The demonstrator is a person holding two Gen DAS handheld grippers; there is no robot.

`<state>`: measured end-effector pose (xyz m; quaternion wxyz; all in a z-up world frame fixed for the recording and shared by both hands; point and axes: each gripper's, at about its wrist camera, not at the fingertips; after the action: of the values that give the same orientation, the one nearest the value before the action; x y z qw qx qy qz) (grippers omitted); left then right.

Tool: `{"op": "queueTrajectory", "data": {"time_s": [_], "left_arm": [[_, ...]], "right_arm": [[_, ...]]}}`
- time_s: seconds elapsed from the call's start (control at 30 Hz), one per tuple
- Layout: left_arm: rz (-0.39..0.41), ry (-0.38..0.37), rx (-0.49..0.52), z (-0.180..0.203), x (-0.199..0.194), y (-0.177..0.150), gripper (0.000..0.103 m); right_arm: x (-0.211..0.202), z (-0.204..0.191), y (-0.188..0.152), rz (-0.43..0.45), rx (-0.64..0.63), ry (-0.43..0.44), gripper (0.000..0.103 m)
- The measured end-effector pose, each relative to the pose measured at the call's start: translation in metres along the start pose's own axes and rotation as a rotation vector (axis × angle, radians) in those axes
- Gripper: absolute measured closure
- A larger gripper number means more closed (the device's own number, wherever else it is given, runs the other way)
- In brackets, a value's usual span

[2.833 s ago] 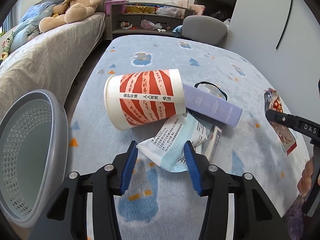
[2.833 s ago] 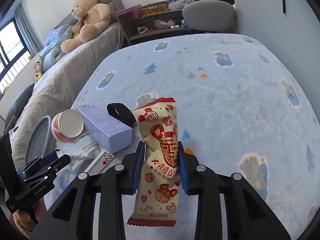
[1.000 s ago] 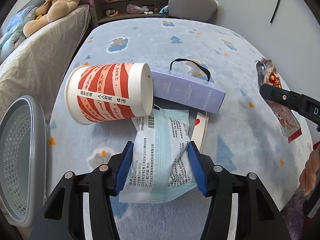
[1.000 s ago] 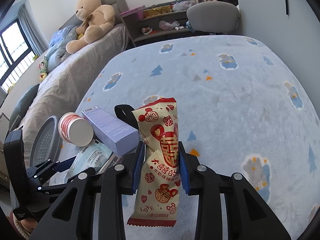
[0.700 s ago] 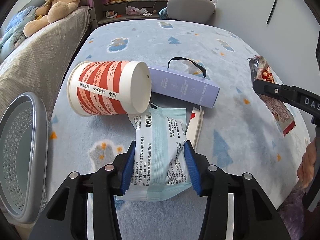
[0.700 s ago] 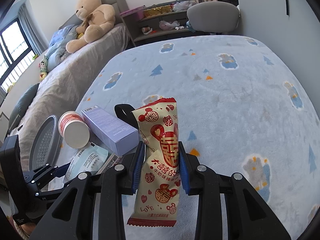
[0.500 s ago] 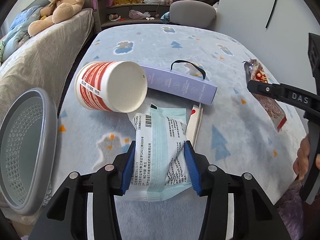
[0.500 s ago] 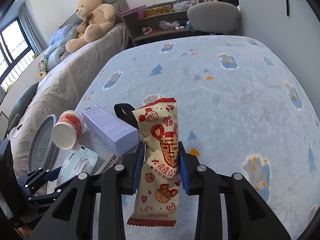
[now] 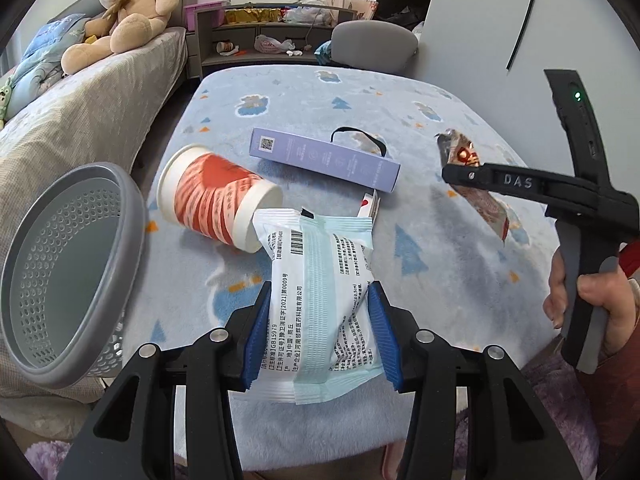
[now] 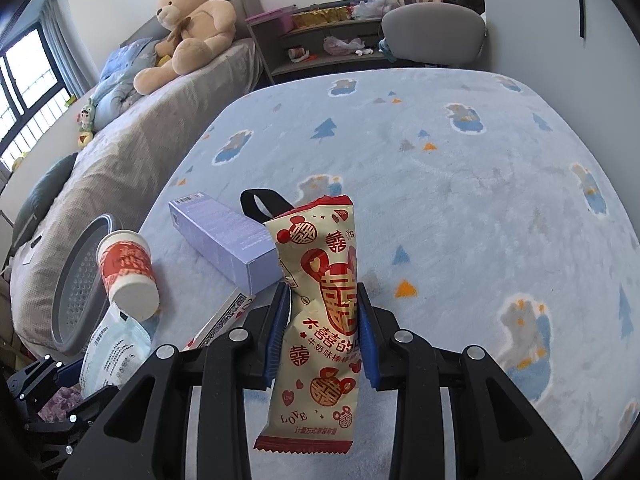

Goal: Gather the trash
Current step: 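Carry wrapper and wipe packet over the wastebasket with both grippers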

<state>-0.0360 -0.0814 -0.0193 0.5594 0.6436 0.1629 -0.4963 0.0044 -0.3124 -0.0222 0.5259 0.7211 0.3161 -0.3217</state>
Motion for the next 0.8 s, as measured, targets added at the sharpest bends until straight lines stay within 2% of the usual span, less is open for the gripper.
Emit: {"op": "queueTrajectory", "data": {"time_s": [0.4, 0.63, 0.8], "left_arm": [[0.1, 0.018, -0.056, -0.039, -0.05, -0.005, 0.057], [0.185, 0.127, -0.108, -0.084, -0.077, 0.002, 0.057], [0.208, 0.205, -0.16, -0.121, -0.083, 0.006, 0.057]], "right_arm": [[-0.005, -0.051, -0.024, -0.007, -0.053, 0.058, 0.071], [-0.009, -0.101, -0.025, 0.003, -0.141, 0.093, 0.071], [-0.011, -0.143, -0.018, 0.013, -0.2, 0.149, 0.071]]}}
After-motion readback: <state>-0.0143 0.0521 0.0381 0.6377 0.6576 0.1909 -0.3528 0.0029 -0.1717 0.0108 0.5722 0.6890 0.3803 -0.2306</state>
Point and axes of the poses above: each gripper's, at about its wrist camera, not at the fingertips, and x roughly the way its jaws point, z to its right, y to its top, and after that the axes turned 2 degrees about -z, right-handed
